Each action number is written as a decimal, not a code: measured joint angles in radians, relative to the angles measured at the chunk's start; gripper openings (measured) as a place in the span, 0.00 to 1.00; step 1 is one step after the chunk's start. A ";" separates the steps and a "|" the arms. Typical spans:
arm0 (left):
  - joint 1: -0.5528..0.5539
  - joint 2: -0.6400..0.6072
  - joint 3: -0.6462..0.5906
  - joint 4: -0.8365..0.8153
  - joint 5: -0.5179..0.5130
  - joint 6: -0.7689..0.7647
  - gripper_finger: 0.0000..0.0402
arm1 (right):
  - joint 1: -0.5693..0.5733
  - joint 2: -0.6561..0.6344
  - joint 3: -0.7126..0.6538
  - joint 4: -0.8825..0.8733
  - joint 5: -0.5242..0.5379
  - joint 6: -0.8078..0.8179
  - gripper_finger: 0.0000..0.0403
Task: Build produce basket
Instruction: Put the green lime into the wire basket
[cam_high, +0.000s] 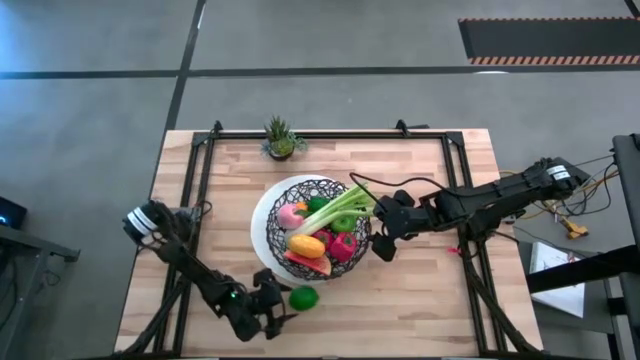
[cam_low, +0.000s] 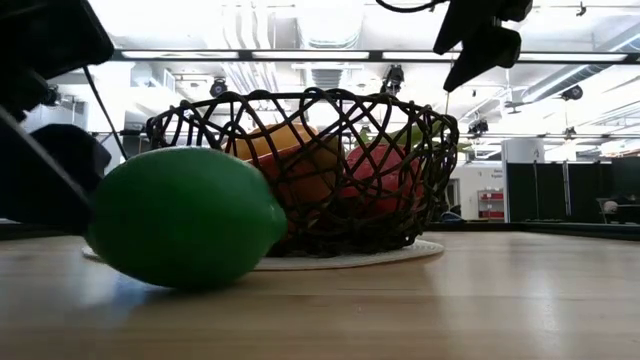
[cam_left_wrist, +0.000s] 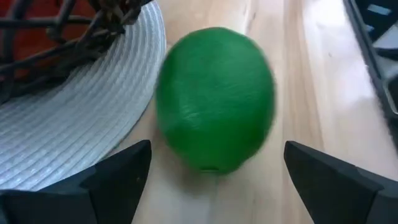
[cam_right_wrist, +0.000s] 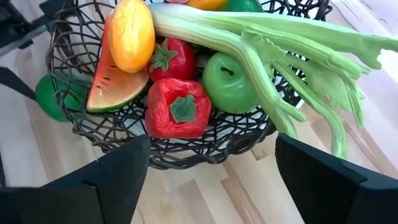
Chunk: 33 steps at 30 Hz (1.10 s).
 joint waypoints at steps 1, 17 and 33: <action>0.000 0.019 0.012 0.001 -0.020 -0.004 0.87 | 0.000 0.000 0.000 0.000 0.000 0.001 0.81; 0.025 0.216 0.177 0.039 -0.228 0.019 0.87 | 0.000 0.000 0.000 -0.003 -0.001 0.007 0.81; 0.066 0.213 0.173 0.088 -0.227 0.019 0.75 | 0.000 0.000 0.000 -0.010 -0.018 0.008 0.81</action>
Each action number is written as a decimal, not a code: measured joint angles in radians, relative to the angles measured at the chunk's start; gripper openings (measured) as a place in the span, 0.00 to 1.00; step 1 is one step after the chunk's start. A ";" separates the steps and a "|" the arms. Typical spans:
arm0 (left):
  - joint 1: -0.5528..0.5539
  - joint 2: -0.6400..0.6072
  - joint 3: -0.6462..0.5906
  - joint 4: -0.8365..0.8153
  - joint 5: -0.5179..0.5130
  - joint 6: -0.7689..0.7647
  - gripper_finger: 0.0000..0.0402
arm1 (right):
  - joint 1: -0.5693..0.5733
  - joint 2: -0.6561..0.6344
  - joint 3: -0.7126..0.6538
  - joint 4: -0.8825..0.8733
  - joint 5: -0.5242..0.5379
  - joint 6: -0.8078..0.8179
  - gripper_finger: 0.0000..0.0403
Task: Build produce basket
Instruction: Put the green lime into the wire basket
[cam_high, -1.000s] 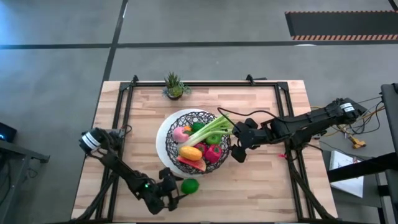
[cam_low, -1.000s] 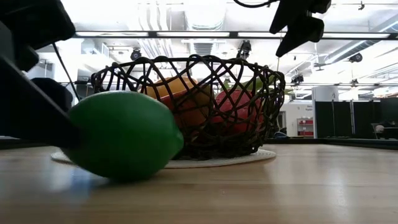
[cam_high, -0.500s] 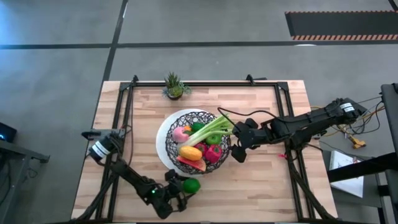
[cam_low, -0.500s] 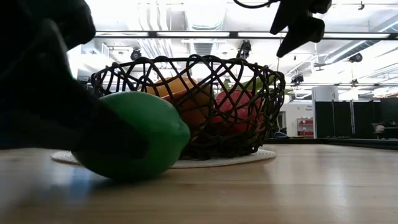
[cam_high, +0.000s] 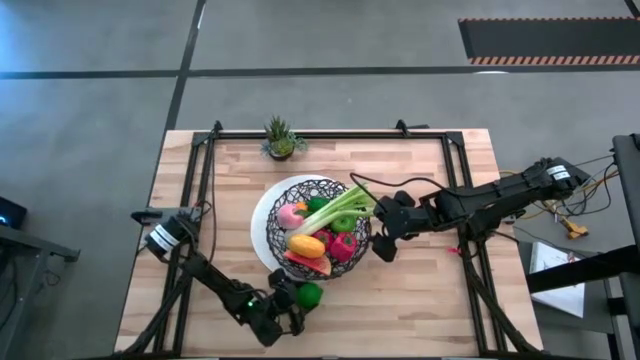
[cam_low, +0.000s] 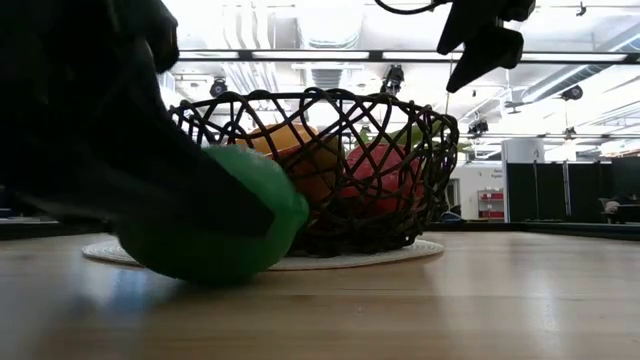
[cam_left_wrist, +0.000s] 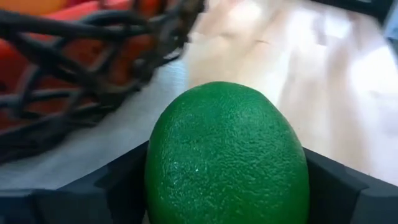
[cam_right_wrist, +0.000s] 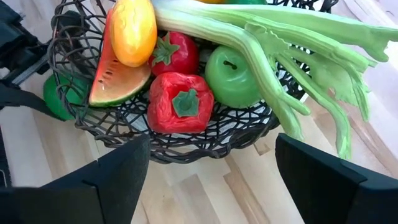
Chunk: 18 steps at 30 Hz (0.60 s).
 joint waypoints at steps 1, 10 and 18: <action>0.000 -0.007 0.001 0.004 0.020 0.000 0.72 | 0.000 0.000 0.000 0.000 -0.004 0.000 0.81; -0.064 -0.135 0.043 -0.016 0.248 0.004 0.70 | 0.000 0.000 0.000 0.001 -0.009 -0.010 0.81; -0.045 -0.348 0.029 -0.022 0.526 0.111 0.69 | 0.000 0.000 0.000 0.003 -0.010 -0.027 0.81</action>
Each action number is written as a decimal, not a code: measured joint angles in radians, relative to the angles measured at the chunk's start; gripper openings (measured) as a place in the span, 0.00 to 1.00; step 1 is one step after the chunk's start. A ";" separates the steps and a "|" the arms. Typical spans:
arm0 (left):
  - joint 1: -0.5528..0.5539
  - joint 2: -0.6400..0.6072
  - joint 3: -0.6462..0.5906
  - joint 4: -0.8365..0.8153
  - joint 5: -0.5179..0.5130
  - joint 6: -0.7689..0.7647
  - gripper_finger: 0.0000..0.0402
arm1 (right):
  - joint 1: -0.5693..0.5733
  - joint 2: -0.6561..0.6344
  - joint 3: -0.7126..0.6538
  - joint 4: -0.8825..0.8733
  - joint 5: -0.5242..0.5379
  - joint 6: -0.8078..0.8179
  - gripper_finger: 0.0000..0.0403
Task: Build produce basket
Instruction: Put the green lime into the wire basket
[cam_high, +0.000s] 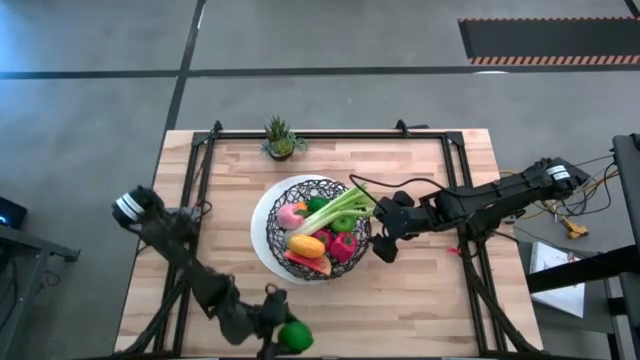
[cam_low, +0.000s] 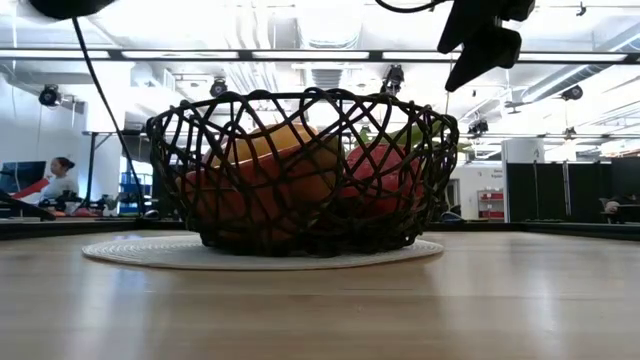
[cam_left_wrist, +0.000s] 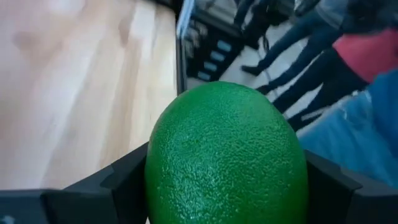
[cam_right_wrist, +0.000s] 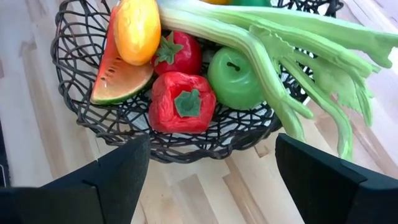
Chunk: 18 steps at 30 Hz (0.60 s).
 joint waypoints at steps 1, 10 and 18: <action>0.015 -0.026 0.000 -0.013 0.003 0.023 0.69 | 0.000 0.000 0.000 0.004 0.000 -0.005 0.81; 0.251 -0.177 -0.005 -0.120 -0.002 0.245 0.69 | 0.001 -0.001 0.000 0.055 0.005 -0.009 0.81; 0.462 -0.165 -0.008 -0.112 -0.033 0.282 0.69 | 0.013 -0.034 0.000 0.073 0.049 0.011 0.81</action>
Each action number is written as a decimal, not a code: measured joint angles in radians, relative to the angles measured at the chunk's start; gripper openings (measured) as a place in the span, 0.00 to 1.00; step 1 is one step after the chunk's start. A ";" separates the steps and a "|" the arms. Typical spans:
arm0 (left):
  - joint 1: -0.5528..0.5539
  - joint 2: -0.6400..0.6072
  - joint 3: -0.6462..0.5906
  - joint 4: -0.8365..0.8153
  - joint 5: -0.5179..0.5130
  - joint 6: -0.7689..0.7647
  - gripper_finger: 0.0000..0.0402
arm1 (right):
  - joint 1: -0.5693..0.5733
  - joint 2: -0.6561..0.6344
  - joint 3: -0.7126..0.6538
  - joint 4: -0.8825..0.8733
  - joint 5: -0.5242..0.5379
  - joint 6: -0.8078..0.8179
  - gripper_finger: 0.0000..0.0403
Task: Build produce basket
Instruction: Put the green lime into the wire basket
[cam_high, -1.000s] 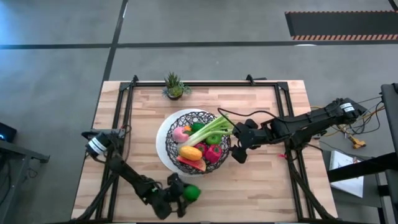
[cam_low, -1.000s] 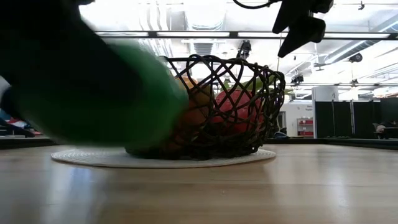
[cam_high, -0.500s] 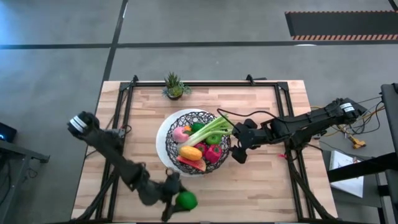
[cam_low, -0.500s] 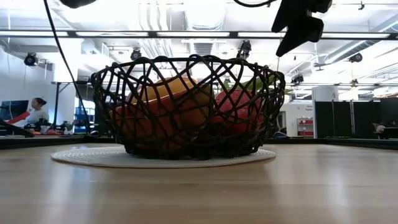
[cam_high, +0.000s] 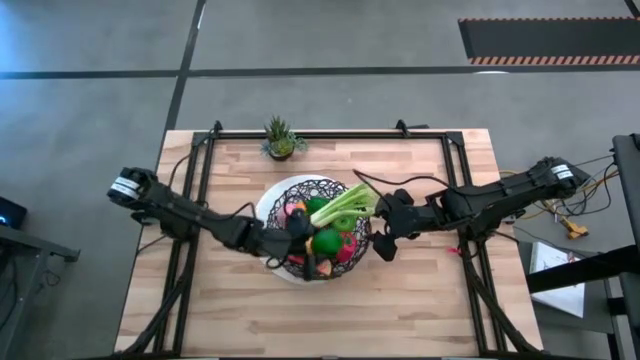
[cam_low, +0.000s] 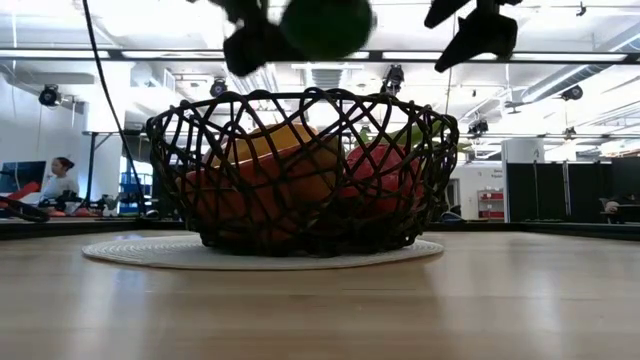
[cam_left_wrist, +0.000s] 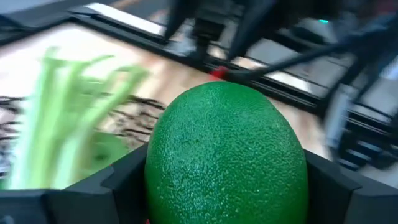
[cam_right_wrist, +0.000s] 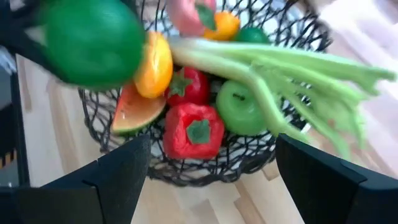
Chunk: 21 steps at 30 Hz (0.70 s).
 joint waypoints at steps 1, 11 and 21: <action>0.016 0.010 -0.001 0.001 -0.018 0.000 0.69 | 0.003 -0.009 0.000 0.001 0.016 0.005 0.81; 0.112 0.117 -0.016 0.032 -0.100 0.015 0.69 | 0.005 -0.027 0.000 0.008 0.043 -0.039 0.81; 0.149 0.200 -0.058 0.179 -0.072 0.084 0.72 | -0.120 0.075 -0.094 0.139 -0.152 -0.170 0.81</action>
